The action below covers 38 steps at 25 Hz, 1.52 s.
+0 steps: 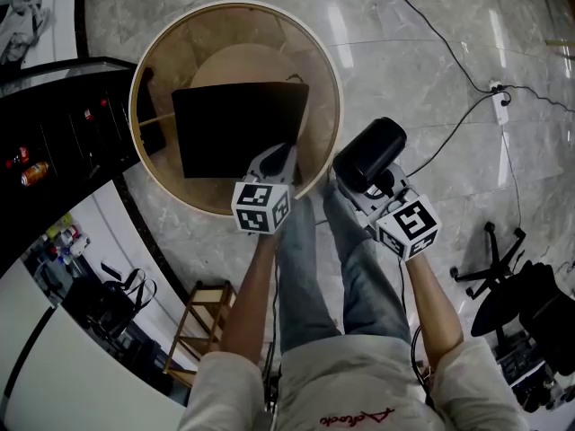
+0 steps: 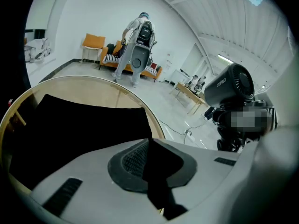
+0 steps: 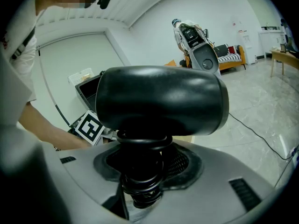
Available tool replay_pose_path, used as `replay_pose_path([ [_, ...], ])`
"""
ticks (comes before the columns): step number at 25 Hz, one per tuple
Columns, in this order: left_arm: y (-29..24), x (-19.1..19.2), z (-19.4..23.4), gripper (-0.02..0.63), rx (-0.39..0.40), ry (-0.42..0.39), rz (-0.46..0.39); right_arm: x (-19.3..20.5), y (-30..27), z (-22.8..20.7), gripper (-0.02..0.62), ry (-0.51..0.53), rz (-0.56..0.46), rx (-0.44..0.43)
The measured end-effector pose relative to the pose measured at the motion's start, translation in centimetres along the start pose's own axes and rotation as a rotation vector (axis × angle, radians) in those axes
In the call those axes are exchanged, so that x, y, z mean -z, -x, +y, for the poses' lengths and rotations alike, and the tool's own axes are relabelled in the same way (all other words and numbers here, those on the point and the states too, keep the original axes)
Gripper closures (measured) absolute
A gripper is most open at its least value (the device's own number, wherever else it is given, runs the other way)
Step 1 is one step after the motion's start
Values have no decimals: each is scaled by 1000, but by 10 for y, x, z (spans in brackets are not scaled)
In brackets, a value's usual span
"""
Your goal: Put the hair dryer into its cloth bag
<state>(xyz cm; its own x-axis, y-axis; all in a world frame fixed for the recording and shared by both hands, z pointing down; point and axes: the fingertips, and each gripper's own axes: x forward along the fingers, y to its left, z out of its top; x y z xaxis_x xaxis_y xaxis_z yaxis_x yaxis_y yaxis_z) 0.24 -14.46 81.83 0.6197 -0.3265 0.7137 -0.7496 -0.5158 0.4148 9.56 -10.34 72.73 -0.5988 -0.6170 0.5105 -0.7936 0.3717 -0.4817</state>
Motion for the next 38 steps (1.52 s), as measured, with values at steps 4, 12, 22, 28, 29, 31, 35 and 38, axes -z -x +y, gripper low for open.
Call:
replay_pose_path([
  [4, 6, -4, -1, 555, 7, 13, -25, 2, -2, 5, 397, 3, 4, -6],
  [12, 22, -6, 4, 560, -5, 15, -51, 13, -6, 9, 397, 46, 60, -4],
  [22, 48, -27, 5, 561, -14, 20, -143, 49, -32, 9, 397, 312, 330, -55],
  [28, 55, -21, 6, 561, -6, 30, -152, 70, -55, 4, 397, 419, 475, -101],
  [29, 55, -20, 6, 561, -4, 32, -153, 73, -59, 3, 397, 442, 503, -112],
  [31, 55, -21, 6, 561, 0, 37, -157, 79, -66, 2, 397, 490, 557, -137],
  [35, 57, -23, 9, 561, 9, 41, -165, 89, -79, 3, 397, 565, 651, -177],
  [38, 60, -23, 10, 561, 18, 45, -169, 96, -87, 5, 397, 603, 714, -194],
])
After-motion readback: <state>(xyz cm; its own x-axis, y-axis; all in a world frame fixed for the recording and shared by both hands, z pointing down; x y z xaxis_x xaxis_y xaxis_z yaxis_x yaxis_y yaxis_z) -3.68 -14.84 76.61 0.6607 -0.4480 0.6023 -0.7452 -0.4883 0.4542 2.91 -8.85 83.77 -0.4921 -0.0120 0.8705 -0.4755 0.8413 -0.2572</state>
